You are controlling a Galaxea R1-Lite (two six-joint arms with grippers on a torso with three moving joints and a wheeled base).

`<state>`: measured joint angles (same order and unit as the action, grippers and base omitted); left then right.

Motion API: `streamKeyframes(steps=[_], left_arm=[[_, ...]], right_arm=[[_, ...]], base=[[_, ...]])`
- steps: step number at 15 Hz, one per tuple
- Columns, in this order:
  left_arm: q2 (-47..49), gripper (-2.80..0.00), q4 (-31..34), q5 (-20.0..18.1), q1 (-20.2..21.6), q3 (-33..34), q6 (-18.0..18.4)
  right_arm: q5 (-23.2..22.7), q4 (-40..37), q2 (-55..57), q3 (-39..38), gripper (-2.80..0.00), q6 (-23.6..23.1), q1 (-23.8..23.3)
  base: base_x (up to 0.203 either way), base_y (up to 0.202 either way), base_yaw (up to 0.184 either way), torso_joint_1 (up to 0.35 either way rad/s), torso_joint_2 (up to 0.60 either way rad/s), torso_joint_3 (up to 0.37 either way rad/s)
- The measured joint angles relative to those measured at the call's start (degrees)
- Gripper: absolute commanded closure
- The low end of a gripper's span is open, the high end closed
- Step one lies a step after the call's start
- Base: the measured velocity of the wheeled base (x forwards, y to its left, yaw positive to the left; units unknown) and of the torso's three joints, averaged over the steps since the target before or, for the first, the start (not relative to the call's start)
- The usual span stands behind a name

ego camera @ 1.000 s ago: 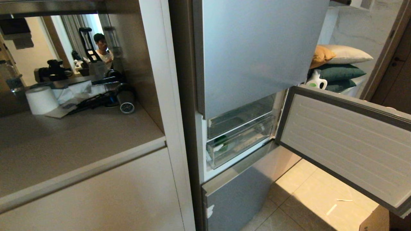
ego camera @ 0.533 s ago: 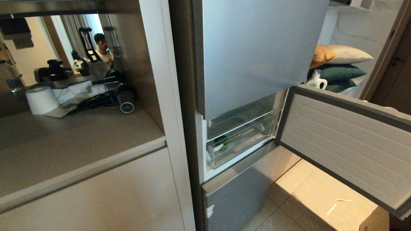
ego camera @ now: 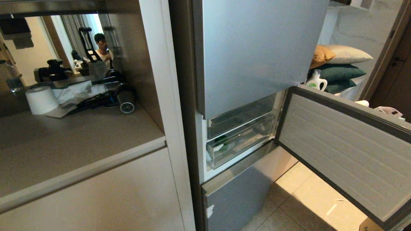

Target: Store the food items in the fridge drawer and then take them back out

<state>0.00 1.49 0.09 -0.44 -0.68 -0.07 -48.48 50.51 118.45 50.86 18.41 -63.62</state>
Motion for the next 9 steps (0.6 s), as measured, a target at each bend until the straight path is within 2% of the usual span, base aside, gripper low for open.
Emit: streamKeyframes(steps=[5,9], left_arm=[[0.0,0.0,0.0,0.03,0.0,-0.02,-0.02],[0.0,0.0,-0.01,0.0,0.0,-0.02,-0.02]], right_arm=[[-5.65,0.71,-15.16,-19.94,0.0,-0.35,1.1],[-6.93,0.67,-29.11,-35.96,0.0,-2.38,5.02]], base=[[0.0,0.0,0.0,0.0,0.0,0.0],[0.0,0.0,0.0,0.0,0.0,0.0]])
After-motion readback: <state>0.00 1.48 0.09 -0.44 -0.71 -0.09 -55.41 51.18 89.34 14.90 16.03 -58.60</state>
